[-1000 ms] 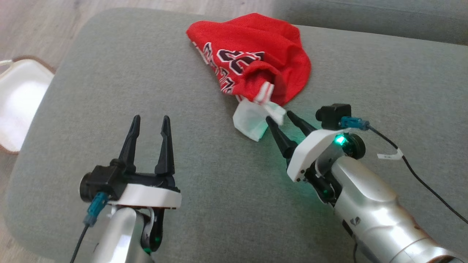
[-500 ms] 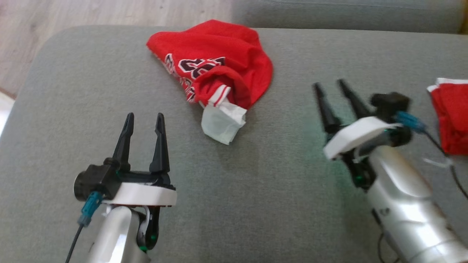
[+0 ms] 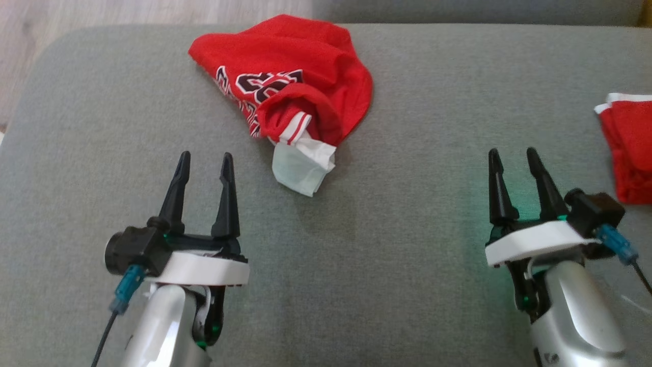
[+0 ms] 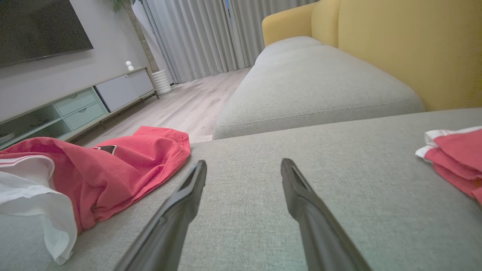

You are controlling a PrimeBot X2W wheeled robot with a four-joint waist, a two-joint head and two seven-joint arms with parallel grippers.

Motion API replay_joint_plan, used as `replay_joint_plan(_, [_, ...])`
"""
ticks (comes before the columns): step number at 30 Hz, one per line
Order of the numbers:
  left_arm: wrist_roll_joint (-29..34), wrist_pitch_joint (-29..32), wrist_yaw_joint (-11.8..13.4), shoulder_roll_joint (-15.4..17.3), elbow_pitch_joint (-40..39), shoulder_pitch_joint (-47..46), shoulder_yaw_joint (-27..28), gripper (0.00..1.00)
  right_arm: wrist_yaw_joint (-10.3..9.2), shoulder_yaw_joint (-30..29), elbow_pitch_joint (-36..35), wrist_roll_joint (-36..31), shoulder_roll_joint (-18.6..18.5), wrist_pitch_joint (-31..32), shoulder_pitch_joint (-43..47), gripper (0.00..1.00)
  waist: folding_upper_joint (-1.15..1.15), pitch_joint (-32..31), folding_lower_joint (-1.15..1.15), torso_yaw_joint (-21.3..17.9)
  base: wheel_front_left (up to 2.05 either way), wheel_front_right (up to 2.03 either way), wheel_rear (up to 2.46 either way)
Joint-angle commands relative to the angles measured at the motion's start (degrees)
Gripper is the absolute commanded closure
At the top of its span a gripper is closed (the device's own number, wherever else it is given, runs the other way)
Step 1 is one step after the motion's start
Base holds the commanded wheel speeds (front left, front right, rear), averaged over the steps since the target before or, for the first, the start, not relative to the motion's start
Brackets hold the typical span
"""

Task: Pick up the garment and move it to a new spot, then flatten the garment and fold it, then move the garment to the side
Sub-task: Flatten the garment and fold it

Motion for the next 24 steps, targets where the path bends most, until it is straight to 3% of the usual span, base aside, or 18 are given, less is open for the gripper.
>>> replay_joint_plan(1, [0.21, -0.29, -0.18, 0.39, -2.12, -2.24, 1.1, 0.0, -0.04, 1.09, -2.58, -1.22, 0.58, -0.05, -2.86, 0.0, 0.0, 0.97, 0.0, 0.87, 0.0, 0.0, 0.0])
replay_joint_plan(13, [-2.61, -0.29, 0.27, 0.39, -2.32, -5.15, -2.89, 0.0, -0.04, 5.79, 4.64, 1.82, 0.77, 13.87, -16.35, 0.0, 0.0, 6.56, 0.0, 7.28, 0.0, 0.0, 0.0])
replay_joint_plan(24, [-5.71, -0.29, 1.57, 0.39, -1.99, -7.34, -7.33, 0.0, -0.04, 8.35, 21.92, 2.99, -0.34, 22.39, -29.02, 0.0, 0.0, 9.26, 0.0, 13.97, 0.0, 0.0, 0.0])
